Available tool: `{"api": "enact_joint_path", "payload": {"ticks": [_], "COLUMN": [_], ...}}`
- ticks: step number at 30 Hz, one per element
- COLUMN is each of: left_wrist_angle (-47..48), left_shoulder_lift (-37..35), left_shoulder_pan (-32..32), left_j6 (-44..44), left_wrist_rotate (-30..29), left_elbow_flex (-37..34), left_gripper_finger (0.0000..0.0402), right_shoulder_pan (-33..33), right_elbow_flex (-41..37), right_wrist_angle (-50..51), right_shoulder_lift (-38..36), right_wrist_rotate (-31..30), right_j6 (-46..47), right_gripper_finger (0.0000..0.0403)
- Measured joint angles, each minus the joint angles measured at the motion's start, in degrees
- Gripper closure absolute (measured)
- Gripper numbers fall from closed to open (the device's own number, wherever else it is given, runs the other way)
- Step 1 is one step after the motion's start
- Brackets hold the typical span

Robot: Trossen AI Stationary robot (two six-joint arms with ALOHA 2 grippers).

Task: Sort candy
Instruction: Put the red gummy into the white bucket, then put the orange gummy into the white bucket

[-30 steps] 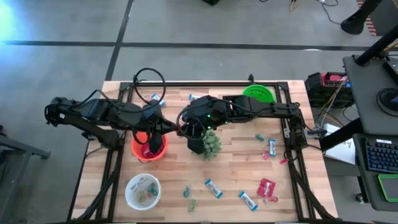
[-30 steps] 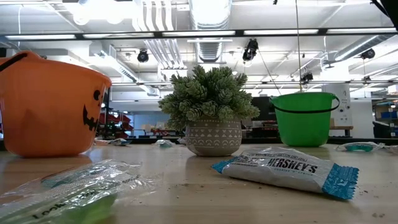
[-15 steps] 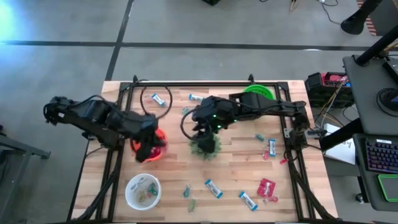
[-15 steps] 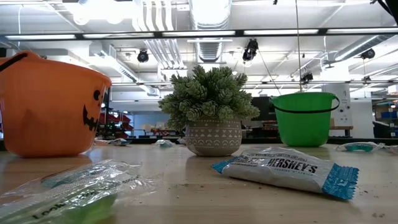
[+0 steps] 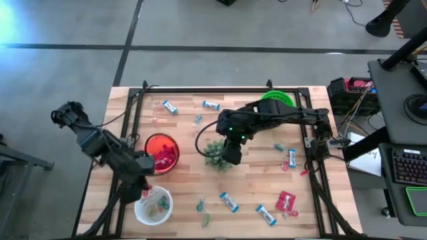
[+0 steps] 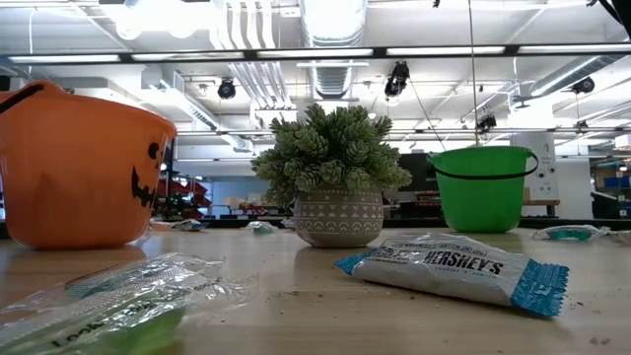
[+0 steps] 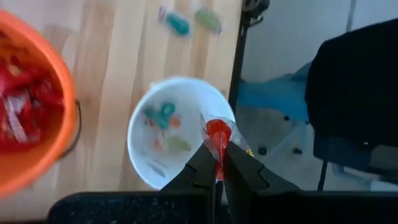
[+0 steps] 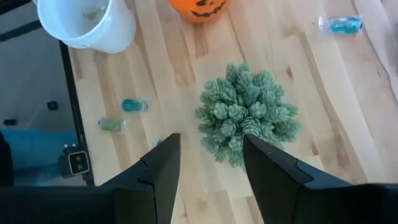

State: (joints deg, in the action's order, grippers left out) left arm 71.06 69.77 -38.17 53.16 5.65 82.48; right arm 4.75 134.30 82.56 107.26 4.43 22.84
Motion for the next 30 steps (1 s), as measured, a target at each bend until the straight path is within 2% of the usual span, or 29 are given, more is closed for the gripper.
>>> {"api": "enact_joint_path", "payload": {"ticks": [6, 10, 16, 21, 24, 30], "left_wrist_angle": [0.2, 0.1, 0.1, 0.5, 0.9, 1.2], "left_shoulder_lift": [1.9, 4.4, 8.4, 10.3, 10.7, 7.7], "left_shoulder_pan": [-3.4, -4.1, -4.2, -4.2, -4.2, -4.2], "left_j6": [2.6, 3.5, 2.3, -1.1, -2.2, -1.8], "left_wrist_rotate": [0.4, 5.2, 8.8, 8.9, 7.4, -1.1], "left_elbow_flex": [0.0, 0.0, 0.0, 0.0, 0.0, 1.3], "left_gripper_finger": [0.0401, 0.0395, 0.0351, 0.0306, 0.029, 0.0288], "right_shoulder_pan": [0.0, 0.0, 0.0, 0.4, 1.0, 3.0], "right_elbow_flex": [0.0, 0.0, 0.0, 0.0, 0.0, -0.2], "right_wrist_angle": [3.5, 7.6, 7.4, 7.5, 7.5, 7.5], "right_shoulder_lift": [0.0, 0.0, 0.0, -0.4, -0.8, -2.2], "right_wrist_rotate": [0.0, 0.0, 0.0, -0.1, -0.2, -5.0], "right_j6": [0.2, 1.3, 3.2, 4.4, 6.3, 10.3], "right_gripper_finger": [0.0238, 0.0241, 0.0238, 0.0241, 0.0241, 0.0239]}}
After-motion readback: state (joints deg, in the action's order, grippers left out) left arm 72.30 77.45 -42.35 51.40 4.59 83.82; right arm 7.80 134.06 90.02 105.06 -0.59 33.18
